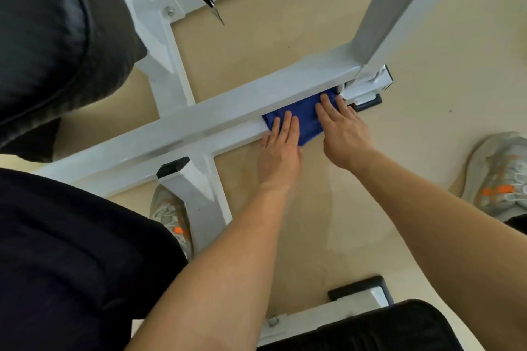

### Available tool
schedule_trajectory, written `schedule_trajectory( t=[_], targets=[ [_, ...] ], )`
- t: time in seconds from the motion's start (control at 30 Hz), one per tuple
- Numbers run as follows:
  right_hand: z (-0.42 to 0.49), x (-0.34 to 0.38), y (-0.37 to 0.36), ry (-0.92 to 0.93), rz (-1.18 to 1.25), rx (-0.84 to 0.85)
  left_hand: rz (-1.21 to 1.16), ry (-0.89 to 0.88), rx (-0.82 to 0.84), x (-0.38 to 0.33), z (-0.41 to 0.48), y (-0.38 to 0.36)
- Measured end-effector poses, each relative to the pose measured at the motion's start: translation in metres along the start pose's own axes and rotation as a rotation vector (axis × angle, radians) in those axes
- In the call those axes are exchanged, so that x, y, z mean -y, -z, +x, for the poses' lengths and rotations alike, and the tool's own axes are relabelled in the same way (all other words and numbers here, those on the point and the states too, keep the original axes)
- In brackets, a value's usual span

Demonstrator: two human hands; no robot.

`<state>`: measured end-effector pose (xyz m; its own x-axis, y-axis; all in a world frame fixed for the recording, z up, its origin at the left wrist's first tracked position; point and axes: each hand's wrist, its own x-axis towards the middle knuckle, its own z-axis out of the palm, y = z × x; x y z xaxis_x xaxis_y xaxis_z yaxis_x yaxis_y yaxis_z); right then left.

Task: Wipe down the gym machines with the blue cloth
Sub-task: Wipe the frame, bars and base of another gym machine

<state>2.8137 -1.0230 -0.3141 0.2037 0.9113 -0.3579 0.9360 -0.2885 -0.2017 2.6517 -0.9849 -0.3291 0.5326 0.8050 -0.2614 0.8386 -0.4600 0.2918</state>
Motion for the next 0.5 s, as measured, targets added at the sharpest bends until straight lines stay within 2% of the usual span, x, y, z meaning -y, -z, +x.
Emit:
schedule_trajectory(
  t=[0.13, 0.3, 0.43, 0.5],
  targets=[
    [0.002, 0.050, -0.008, 0.067, -0.053, 0.041, 0.024, 0.123, -0.029, 0.026, -0.026, 0.010],
    [0.000, 0.116, -0.020, 0.244, -0.110, 0.108, 0.035, 0.235, 0.022, 0.092, -0.056, 0.034],
    [0.000, 0.144, -0.025, 0.312, -0.118, 0.127, -0.059, 0.348, 0.058, 0.099, -0.052, 0.044],
    [0.000, 0.137, -0.023, 0.317, -0.130, 0.123, 0.000, 0.317, 0.067, 0.095, -0.045, 0.045]
  ],
)
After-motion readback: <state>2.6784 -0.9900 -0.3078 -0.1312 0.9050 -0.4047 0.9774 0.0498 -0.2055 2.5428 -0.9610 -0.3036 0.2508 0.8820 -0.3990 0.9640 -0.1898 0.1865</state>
